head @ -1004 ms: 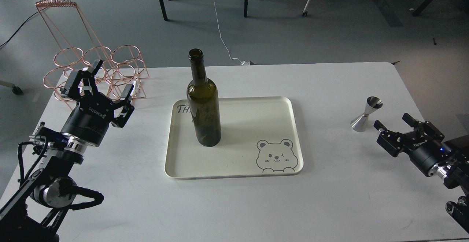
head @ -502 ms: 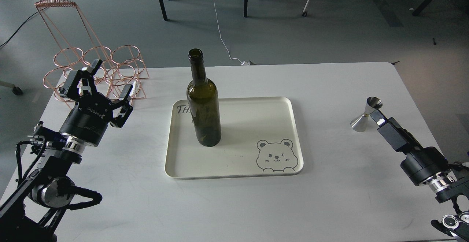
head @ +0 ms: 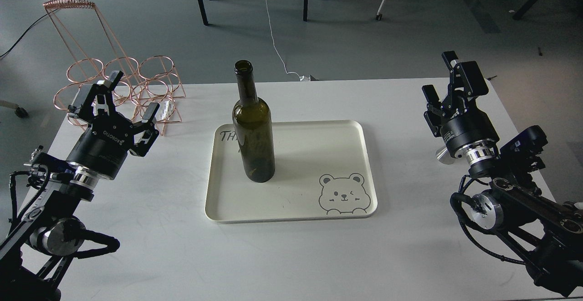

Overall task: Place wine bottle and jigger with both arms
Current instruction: 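Raise the right gripper away from the placed jigger, then reach the left gripper toward the wine bottle neck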

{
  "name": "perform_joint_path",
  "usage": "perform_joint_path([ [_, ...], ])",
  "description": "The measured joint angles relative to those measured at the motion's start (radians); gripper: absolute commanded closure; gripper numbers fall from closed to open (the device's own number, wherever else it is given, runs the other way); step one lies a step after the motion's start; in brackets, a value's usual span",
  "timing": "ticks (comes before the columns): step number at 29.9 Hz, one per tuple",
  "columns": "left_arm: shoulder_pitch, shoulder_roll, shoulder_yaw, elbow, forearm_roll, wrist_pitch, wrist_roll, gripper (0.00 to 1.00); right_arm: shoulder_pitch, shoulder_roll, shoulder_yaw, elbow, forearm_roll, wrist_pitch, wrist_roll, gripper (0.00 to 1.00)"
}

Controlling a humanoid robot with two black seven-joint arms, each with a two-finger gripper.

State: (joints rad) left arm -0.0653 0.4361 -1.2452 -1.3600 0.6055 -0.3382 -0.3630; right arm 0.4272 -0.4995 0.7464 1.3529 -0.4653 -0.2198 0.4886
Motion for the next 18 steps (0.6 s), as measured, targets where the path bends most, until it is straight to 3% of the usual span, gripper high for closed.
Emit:
perform_joint_path([
  [6, 0.002, 0.022, -0.005, -0.024, 0.002, 0.001, -0.025, 0.02, 0.019, 0.033, 0.005, -0.118, 0.064, 0.304, -0.007, 0.01],
  [11, 0.005, 0.064, -0.006, -0.045, 0.051, -0.010, -0.095, 0.02, 0.010, 0.029, 0.002, -0.151, 0.087, 0.487, -0.077, 0.01],
  [14, 0.008, 0.094, -0.005, -0.069, 0.179, -0.022, -0.121, 0.02, 0.007, 0.024, 0.001, -0.163, 0.088, 0.542, -0.082, 0.01],
  [18, 0.009, 0.158, -0.011, -0.124, 0.444, -0.027, -0.125, 0.02, 0.006, 0.022, 0.001, -0.174, 0.088, 0.552, -0.081, 0.01],
])
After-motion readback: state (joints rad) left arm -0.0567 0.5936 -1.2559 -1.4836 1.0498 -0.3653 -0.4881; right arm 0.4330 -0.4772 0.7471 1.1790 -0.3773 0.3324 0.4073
